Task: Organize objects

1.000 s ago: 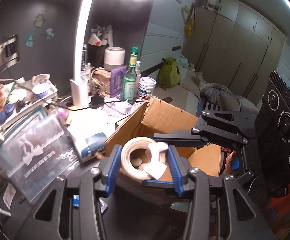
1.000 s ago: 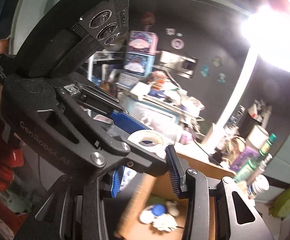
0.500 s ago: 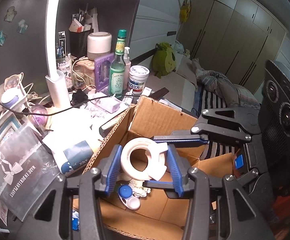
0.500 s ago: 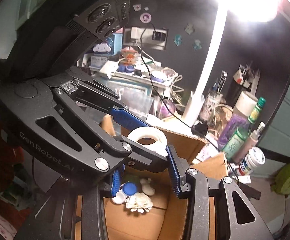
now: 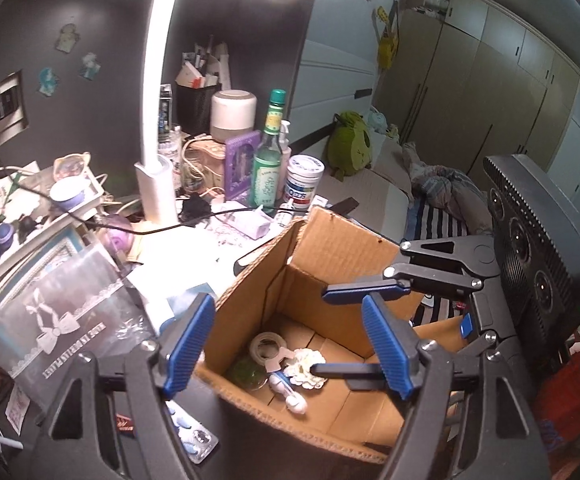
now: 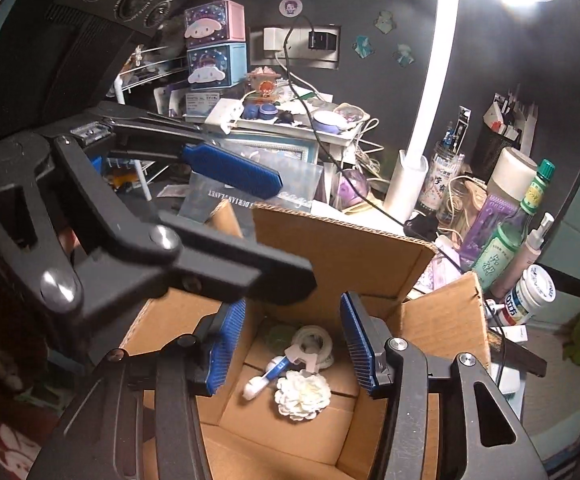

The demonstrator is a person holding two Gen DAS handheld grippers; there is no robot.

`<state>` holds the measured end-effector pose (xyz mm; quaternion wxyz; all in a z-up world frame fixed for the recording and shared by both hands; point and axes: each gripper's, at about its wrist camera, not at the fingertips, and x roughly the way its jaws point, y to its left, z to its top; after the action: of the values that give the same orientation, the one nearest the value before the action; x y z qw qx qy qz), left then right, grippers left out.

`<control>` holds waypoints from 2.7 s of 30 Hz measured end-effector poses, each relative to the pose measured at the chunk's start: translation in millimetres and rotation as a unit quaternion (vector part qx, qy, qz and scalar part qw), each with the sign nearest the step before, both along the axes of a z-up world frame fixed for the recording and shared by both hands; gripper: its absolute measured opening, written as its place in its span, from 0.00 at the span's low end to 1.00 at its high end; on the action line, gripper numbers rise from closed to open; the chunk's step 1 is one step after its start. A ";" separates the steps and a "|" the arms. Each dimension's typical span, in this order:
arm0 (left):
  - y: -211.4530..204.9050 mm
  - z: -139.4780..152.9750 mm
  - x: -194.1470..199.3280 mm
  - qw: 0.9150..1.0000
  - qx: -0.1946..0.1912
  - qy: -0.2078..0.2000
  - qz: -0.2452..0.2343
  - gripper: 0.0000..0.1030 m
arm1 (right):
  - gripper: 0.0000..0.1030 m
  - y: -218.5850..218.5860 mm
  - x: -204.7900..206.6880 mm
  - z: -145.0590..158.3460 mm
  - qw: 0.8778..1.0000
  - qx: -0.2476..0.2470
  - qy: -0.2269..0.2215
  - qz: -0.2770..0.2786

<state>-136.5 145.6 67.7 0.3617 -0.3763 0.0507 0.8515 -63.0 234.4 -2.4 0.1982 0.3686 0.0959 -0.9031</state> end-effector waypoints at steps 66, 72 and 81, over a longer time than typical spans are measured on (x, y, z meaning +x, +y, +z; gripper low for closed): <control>-220.2 -104.3 77.9 0.981 0.021 0.008 0.192 0.76 | 0.14 -202.2 -12.8 -89.7 0.991 -0.068 -0.031 0.114; -202.8 -73.5 95.0 0.986 0.068 0.014 0.154 0.53 | 0.13 -197.6 19.2 -54.4 0.988 -0.070 0.000 0.137; -164.6 -27.5 103.7 0.988 0.060 0.054 0.129 0.46 | 0.13 -172.4 47.8 -6.7 0.989 -0.056 0.045 0.126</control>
<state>-32.8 -19.0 40.2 0.2677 -0.3108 -0.0297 0.9115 -15.2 62.0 -9.0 0.3264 0.3009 0.0997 -0.8905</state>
